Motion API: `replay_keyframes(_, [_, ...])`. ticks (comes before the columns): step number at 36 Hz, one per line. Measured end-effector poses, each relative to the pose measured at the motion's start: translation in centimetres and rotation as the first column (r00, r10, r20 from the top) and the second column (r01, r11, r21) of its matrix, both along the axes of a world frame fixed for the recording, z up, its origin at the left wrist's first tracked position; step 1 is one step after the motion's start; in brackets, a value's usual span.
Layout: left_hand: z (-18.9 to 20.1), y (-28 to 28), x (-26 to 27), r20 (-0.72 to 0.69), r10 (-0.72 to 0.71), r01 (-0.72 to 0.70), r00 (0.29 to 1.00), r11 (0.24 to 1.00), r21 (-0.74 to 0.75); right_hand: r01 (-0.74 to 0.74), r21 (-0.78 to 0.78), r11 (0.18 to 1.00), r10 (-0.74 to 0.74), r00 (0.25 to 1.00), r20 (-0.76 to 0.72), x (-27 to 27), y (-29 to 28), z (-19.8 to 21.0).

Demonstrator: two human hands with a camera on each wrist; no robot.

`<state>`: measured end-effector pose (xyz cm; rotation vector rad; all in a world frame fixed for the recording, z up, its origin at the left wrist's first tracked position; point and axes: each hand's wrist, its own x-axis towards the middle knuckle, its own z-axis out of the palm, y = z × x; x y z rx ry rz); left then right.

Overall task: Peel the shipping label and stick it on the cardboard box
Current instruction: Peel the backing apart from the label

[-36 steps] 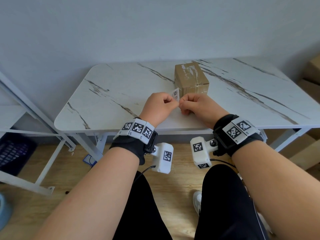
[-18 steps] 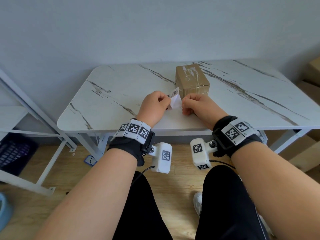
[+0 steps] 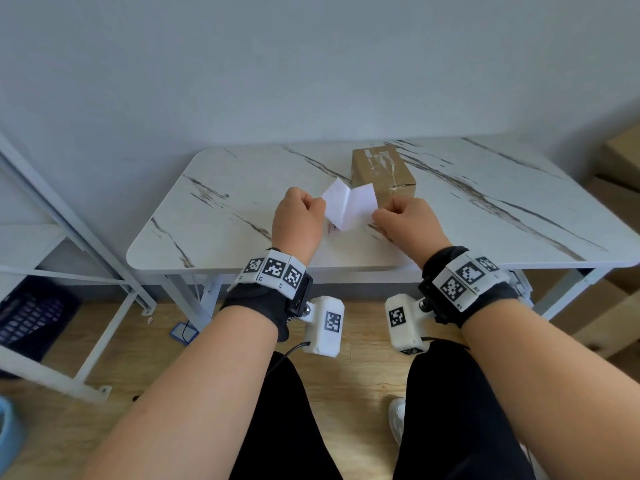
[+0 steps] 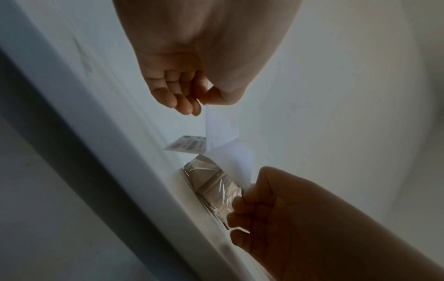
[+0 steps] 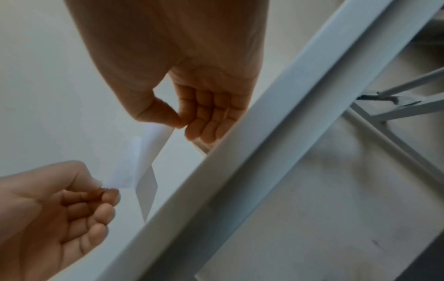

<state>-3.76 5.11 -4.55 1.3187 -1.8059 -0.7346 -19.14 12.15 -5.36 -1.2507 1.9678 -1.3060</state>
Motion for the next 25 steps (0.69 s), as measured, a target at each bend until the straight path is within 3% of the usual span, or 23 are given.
replay_keyframes(7, [0.7,1.1,-0.8,-0.028,-0.001,0.001,1.0,1.0,-0.027,0.132,0.005,0.991,-0.133,0.991,0.017,-1.5,1.3,0.6])
replay_keyframes(19, [2.1,1.8,-2.7,-0.106,0.066,-0.072,0.992,0.996,-0.057,0.325,0.074,0.943,-0.321,0.945,-0.063,-5.9,3.4,0.9])
replay_keyframes(25, [2.2,1.7,-3.8,-0.073,0.061,-0.067,0.995,0.995,-0.073,0.437,0.113,0.892,-0.42,0.895,-0.148,-8.6,4.6,1.2])
